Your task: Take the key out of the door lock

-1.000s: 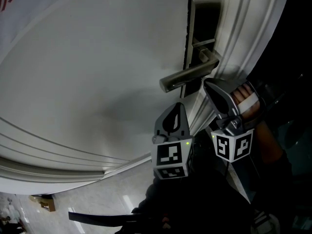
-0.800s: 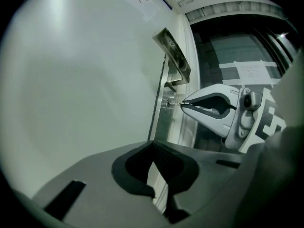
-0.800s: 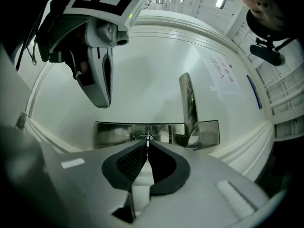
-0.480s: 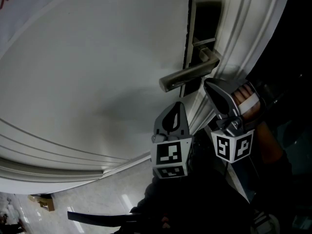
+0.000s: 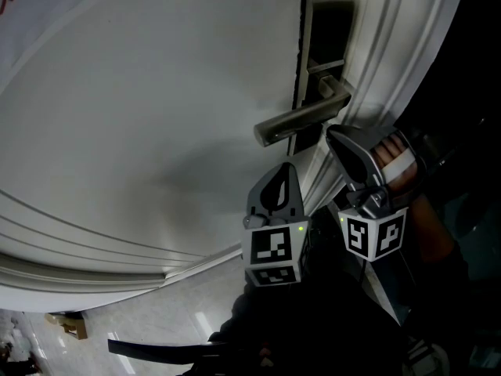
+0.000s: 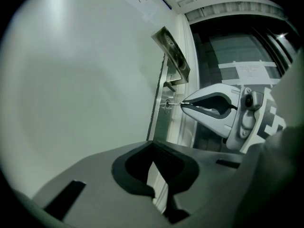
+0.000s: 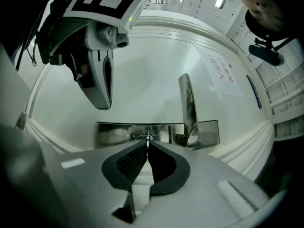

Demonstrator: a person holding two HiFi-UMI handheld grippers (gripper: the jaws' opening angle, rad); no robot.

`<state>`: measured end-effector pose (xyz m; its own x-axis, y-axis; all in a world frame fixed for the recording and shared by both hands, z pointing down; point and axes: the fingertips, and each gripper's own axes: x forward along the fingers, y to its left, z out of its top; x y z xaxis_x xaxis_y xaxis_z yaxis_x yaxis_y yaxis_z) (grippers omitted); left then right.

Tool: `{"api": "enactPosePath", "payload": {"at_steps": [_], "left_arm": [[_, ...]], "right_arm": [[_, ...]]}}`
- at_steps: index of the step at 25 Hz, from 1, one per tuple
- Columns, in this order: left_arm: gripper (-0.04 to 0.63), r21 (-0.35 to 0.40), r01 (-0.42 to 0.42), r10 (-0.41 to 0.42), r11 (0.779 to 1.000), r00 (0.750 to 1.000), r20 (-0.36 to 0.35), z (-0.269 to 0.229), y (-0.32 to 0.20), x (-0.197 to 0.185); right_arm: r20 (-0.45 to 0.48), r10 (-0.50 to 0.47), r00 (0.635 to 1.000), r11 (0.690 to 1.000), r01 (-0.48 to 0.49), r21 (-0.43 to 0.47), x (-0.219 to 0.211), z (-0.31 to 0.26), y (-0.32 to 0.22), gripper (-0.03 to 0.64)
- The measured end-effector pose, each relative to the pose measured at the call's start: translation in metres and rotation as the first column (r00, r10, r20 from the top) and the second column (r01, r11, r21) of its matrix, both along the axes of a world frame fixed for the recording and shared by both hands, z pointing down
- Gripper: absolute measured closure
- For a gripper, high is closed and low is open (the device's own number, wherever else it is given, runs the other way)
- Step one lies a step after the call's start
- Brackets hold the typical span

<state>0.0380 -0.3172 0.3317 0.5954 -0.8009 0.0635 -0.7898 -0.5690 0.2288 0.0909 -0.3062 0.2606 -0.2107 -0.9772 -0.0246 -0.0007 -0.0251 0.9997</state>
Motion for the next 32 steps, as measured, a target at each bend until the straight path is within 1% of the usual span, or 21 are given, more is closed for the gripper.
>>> {"api": "enactPosePath", "payload": {"at_steps": [27, 32], "left_arm": [[0.595, -0.004, 0.009, -0.009, 1.000, 1.000, -0.006, -0.0017, 0.0006, -0.0013], [0.595, 0.004, 0.011, -0.011, 1.000, 1.000, -0.009, -0.0059, -0.0027, -0.0010]], "right_arm": [[-0.001, 0.001, 1.000, 1.000, -0.001, -0.012, 0.0006, -0.0001, 0.0009, 0.604], [-0.003, 0.002, 1.000, 1.000, -0.002, -0.008, 0.0010, -0.0021, 0.0004, 0.604]]}}
